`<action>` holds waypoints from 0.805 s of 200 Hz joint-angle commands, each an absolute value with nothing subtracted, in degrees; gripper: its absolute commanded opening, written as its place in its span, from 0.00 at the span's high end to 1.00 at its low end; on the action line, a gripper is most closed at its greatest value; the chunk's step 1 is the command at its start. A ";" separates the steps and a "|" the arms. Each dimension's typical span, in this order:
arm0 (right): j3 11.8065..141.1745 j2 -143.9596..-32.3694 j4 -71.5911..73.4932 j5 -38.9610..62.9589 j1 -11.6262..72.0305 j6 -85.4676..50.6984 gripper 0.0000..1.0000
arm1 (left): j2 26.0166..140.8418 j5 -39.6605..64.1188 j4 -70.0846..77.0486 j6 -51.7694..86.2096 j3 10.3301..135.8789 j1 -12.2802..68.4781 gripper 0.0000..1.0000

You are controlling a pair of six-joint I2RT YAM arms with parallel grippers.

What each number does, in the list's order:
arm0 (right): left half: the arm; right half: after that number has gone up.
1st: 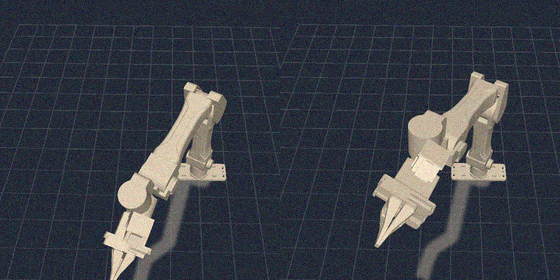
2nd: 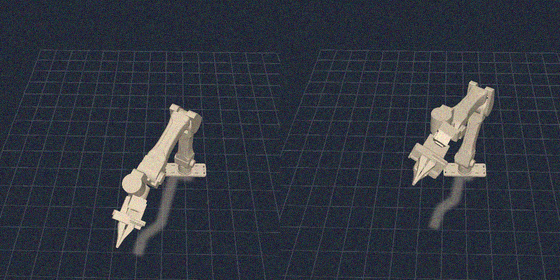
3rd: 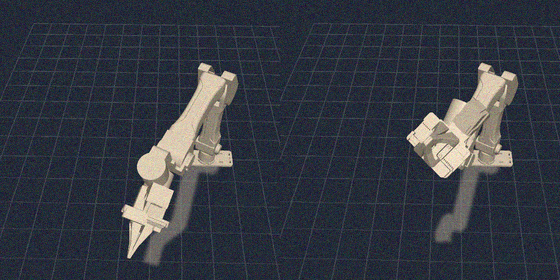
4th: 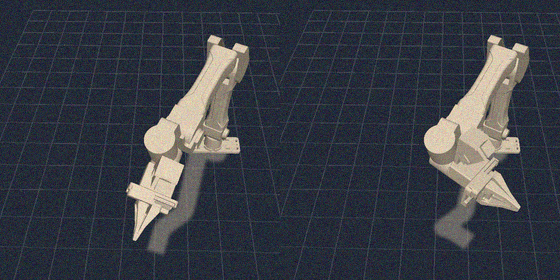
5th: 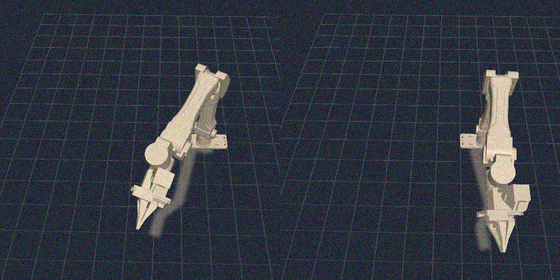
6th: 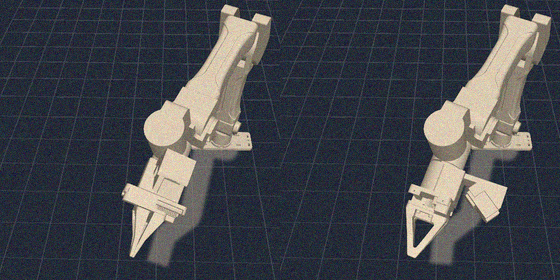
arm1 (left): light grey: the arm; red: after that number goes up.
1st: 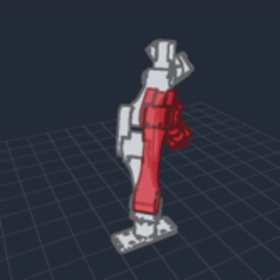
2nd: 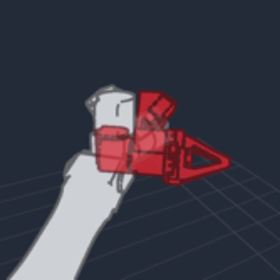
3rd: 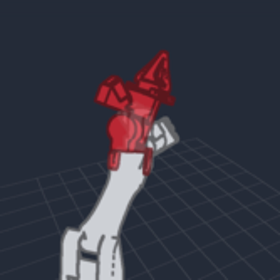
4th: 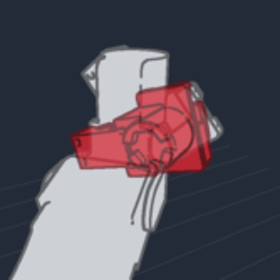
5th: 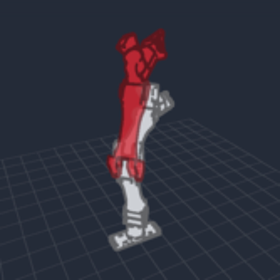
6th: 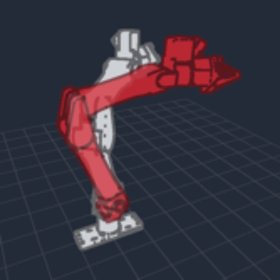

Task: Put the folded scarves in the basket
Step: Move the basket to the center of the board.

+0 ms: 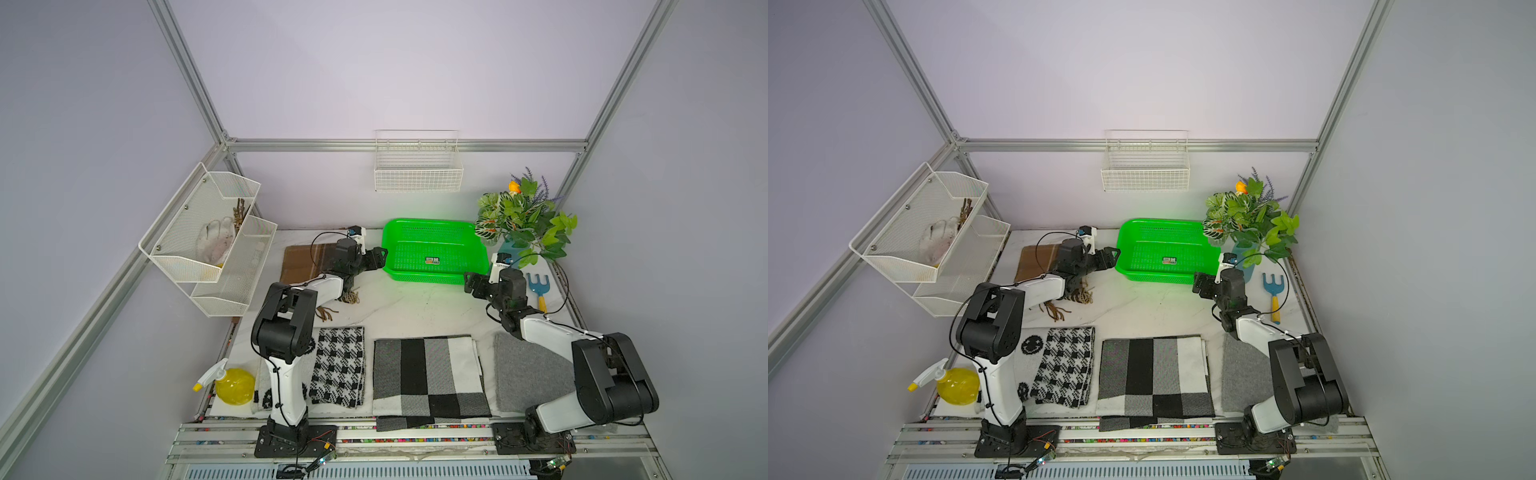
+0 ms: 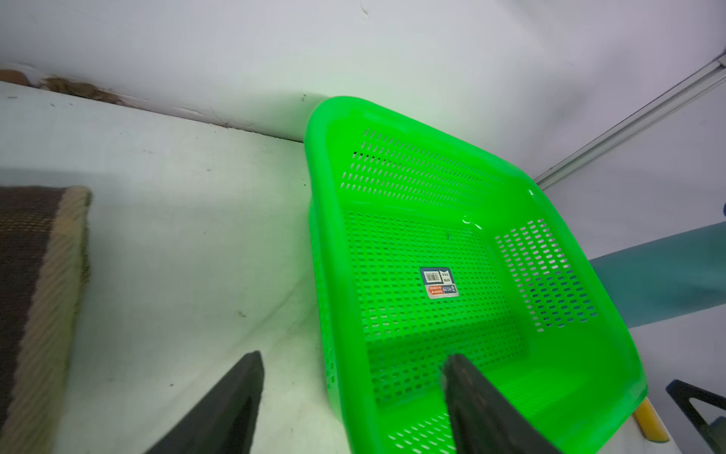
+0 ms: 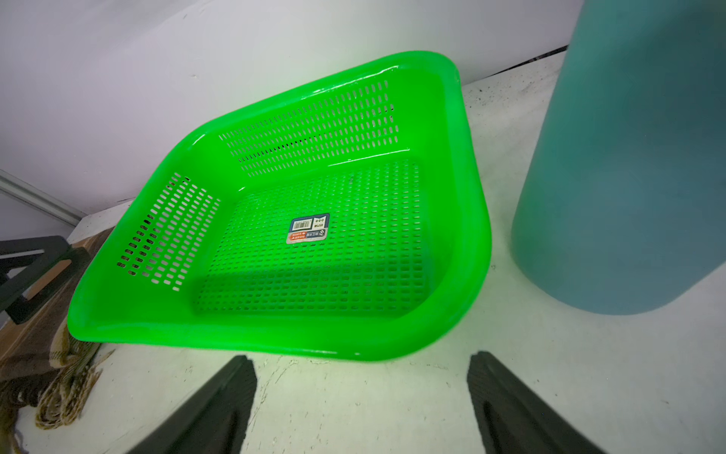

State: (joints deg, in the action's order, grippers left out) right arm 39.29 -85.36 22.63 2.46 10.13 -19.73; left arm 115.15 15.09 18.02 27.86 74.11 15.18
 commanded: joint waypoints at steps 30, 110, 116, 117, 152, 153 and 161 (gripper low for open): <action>37.82 -81.25 23.06 2.15 10.95 -20.12 0.11 | 117.09 12.57 9.68 25.17 79.80 16.23 0.46; 34.76 -76.63 22.94 1.81 11.66 -20.03 0.13 | 116.37 10.40 3.91 22.39 81.83 17.89 0.80; 34.67 -76.56 22.79 1.85 11.69 -19.97 0.13 | 116.26 10.35 2.82 22.24 82.24 17.93 0.83; 34.65 -76.55 22.73 1.85 11.69 -19.96 0.13 | 116.22 10.36 2.69 22.24 82.25 17.93 0.84; 34.10 -75.76 22.68 1.60 12.48 -19.71 0.14 | 113.31 9.49 2.20 21.98 79.61 17.93 0.93; 34.10 -75.76 22.68 1.59 12.48 -19.74 0.14 | 113.21 9.45 2.25 22.02 79.53 17.89 0.93; 34.10 -75.76 22.63 1.52 12.69 -19.74 0.14 | 112.74 9.02 1.29 22.10 79.47 17.93 0.93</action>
State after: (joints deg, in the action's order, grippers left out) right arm 34.61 -77.43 22.48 2.24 11.97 -19.88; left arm 116.84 10.87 4.01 24.27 80.58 17.80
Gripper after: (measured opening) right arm 0.860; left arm 0.167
